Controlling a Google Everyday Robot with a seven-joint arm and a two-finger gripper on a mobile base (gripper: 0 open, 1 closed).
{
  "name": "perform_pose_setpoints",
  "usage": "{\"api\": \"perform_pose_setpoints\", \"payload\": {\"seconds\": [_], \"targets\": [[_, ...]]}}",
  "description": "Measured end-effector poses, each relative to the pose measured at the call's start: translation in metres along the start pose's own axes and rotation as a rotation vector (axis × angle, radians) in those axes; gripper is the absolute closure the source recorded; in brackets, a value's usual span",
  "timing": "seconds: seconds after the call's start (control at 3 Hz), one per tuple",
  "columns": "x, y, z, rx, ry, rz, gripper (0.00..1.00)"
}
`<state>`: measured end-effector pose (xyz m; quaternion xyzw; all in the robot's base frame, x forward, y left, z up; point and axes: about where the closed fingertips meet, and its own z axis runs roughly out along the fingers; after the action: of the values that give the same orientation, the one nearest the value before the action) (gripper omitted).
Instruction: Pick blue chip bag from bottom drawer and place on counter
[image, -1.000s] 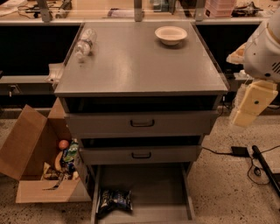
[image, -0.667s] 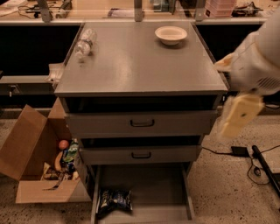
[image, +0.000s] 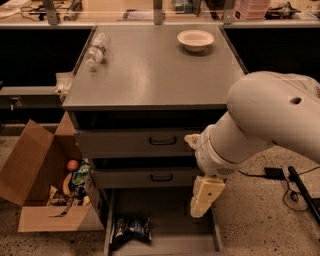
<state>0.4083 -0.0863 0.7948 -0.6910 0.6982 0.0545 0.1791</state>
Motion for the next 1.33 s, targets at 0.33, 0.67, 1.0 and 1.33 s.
{"api": "perform_pose_setpoints", "payload": {"seconds": [0.33,0.67,1.0,1.33], "targets": [[0.0,0.0,0.0,0.0,0.0,0.0,0.0],[-0.003,0.003,0.028,-0.003,-0.034,0.011,0.0],[-0.008,0.002,0.095,0.011,-0.144,0.052,0.0],[-0.008,0.002,0.095,0.01,-0.144,0.052,0.0]]}}
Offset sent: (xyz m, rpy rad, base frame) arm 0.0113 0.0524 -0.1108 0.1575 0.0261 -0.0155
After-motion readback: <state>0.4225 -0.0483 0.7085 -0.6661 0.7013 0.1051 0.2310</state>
